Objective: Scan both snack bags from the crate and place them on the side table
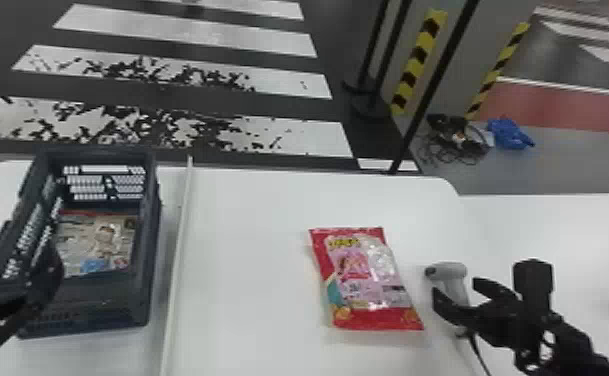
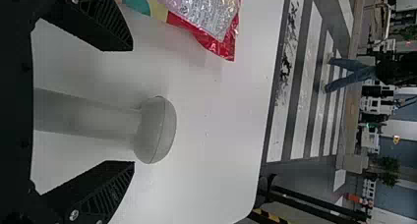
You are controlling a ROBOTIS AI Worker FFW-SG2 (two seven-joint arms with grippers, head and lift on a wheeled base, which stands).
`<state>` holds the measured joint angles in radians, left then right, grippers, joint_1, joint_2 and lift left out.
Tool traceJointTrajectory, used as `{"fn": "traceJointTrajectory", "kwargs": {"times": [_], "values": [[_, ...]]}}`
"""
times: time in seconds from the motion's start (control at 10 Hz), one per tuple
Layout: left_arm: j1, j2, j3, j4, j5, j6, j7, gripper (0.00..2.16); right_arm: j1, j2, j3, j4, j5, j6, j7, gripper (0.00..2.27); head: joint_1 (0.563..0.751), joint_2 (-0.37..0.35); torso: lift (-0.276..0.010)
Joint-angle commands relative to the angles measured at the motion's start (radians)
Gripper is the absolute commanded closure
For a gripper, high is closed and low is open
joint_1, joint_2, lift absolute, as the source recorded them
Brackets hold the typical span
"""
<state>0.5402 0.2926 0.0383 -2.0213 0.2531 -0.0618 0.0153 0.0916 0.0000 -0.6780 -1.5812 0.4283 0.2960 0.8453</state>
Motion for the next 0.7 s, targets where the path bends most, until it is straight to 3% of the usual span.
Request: {"fn": "traceJointTrajectory", "kwargs": {"times": [0.0, 0.3, 0.4, 0.5, 0.6], "values": [[0.000, -0.001, 0.000, 0.000, 0.000, 0.000, 0.000, 0.06, -0.021, 0.001, 0.000, 0.037, 0.014, 0.004, 0.000, 0.22, 0.695, -0.232, -0.098], [-0.002, -0.001, 0.000, 0.000, -0.001, 0.003, 0.000, 0.06, -0.047, 0.001, -0.002, 0.089, 0.041, 0.004, 0.000, 0.76, 0.695, -0.226, -0.098], [-0.002, -0.003, -0.001, 0.000, -0.001, 0.003, 0.000, 0.06, -0.053, 0.001, -0.009, 0.096, 0.041, 0.007, -0.003, 1.50, 0.695, -0.224, -0.098], [-0.002, -0.003, -0.001, 0.000, -0.001, 0.003, 0.000, 0.06, -0.056, 0.001, -0.020, 0.095, 0.043, 0.010, -0.005, 2.05, 0.695, -0.224, -0.098], [0.000, -0.004, -0.001, 0.001, -0.003, 0.003, 0.000, 0.06, -0.053, 0.001, -0.025, 0.086, 0.046, 0.010, -0.005, 2.13, 0.695, -0.231, -0.098]]}}
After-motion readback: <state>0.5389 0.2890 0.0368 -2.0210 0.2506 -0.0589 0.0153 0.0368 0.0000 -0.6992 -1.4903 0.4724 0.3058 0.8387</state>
